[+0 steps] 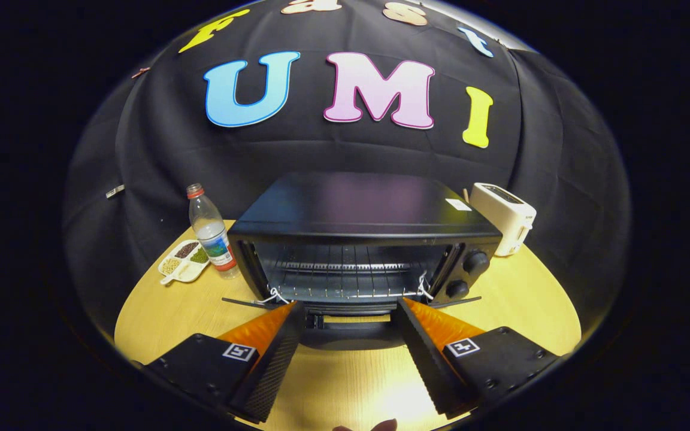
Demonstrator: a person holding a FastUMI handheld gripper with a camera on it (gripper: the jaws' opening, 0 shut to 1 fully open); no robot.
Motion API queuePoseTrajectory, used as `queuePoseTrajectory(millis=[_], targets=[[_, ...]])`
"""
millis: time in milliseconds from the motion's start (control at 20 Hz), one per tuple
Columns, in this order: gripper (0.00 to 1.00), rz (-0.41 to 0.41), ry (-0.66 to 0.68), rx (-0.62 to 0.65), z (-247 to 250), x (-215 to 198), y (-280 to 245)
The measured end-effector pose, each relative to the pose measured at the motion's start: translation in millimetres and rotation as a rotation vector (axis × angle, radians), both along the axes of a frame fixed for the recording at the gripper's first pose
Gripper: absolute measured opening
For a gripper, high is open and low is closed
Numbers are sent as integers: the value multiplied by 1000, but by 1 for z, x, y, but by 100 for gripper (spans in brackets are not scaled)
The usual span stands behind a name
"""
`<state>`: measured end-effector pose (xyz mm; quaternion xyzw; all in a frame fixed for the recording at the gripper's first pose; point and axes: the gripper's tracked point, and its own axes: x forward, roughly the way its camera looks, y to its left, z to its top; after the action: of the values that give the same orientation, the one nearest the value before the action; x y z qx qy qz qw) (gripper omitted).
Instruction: Open the toaster oven, put the food inside, and close the toaster oven door.
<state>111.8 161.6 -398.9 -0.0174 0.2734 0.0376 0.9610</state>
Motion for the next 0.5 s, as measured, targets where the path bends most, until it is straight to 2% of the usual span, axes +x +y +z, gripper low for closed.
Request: queuePoseTrajectory(millis=[250,500], targets=[[99,20,77,-11,-29,-30,-6],[100,21,232,-5,-71,-72,-16]])
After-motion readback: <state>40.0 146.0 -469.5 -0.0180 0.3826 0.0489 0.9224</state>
